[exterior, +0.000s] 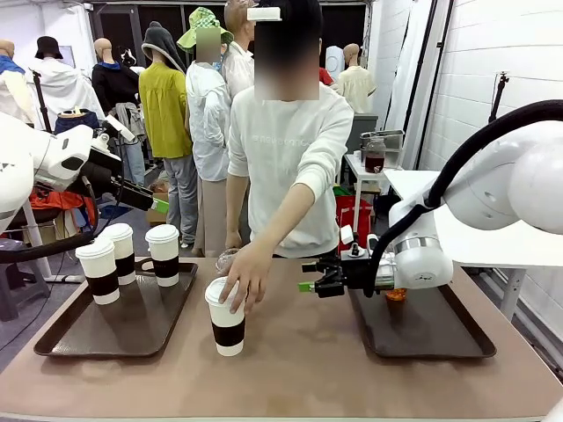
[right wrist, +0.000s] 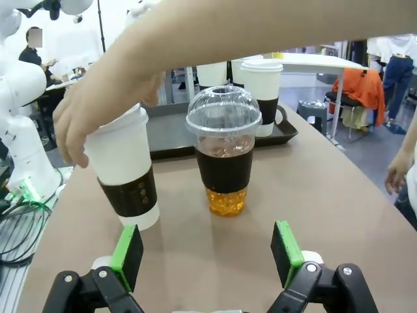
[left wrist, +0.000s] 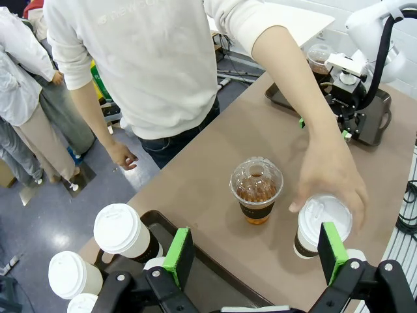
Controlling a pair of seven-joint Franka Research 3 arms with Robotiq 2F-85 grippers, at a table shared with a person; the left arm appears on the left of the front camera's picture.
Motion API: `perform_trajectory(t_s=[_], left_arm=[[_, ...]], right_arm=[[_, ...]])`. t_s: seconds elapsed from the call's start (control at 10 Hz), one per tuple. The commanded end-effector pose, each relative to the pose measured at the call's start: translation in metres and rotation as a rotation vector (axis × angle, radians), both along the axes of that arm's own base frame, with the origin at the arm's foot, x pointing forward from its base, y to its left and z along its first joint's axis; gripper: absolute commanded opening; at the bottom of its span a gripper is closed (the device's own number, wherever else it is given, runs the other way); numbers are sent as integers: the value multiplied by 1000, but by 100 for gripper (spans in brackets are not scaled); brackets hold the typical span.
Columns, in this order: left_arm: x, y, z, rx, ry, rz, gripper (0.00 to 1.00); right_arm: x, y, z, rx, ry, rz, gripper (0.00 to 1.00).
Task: Distribute the coffee onto the tray.
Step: Pick up another iced Americano from the middle of the table and place it on the right Handle tray.
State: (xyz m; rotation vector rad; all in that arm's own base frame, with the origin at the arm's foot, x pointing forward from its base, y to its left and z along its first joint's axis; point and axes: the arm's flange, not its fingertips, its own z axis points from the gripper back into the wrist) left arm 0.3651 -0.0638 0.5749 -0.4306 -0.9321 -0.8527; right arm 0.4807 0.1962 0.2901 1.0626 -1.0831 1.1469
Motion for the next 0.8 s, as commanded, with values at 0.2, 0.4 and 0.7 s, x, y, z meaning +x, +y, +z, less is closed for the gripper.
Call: perform_trajectory(t_s=[0.2, 0.4, 0.7], left_arm=[[1, 2, -2, -11, 0, -11, 100], [1, 2, -2, -11, 0, -11, 100], [1, 2, -2, -11, 0, -11, 100]], right_arm=[[-38, -28, 4, -1, 4, 7, 100], [-48, -33, 2, 3, 1, 5, 100], [-52, -35, -1, 4, 15, 15, 100]])
